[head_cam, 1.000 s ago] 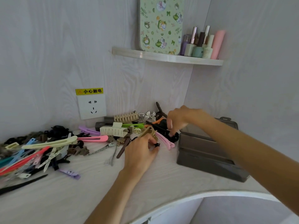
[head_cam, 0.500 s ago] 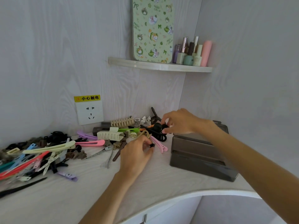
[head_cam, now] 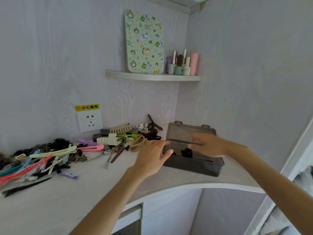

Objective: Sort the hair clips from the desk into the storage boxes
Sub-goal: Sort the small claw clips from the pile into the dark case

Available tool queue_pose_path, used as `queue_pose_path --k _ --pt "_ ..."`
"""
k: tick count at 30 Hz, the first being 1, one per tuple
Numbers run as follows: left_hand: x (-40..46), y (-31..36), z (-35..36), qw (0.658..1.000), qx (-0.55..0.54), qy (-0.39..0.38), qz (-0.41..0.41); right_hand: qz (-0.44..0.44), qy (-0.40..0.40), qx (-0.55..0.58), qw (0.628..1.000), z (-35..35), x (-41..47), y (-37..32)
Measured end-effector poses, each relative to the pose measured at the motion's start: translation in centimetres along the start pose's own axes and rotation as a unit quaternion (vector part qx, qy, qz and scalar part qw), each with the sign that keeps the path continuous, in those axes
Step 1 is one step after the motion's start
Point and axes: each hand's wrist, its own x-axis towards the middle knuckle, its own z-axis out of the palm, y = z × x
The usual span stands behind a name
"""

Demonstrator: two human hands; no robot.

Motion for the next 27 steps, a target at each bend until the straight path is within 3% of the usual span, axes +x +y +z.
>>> queue_pose_path --k 3,12,18,27 --pt "-1.9 -0.1 -1.0 0.998 0.026 -0.052 0.015 -0.041 -0.103 -0.010 0.994 1.1 -1.5 0.3" --pt "-8.0 -0.4 -6.2 0.992 0.104 -0.047 -0.061 -0.154 -0.084 0.091 0.980 3.4 -3.2 -3.0" --pt "-8.3 -3.2 -6.1 0.986 0.113 0.029 -0.122 -0.168 0.069 0.040 0.983 5.6 -0.8 -4.4" --pt "-1.4 -5.7 -2.5 0.975 0.080 0.131 -0.158 -0.094 0.197 -0.062 0.974 6.3 6.3 -2.9"
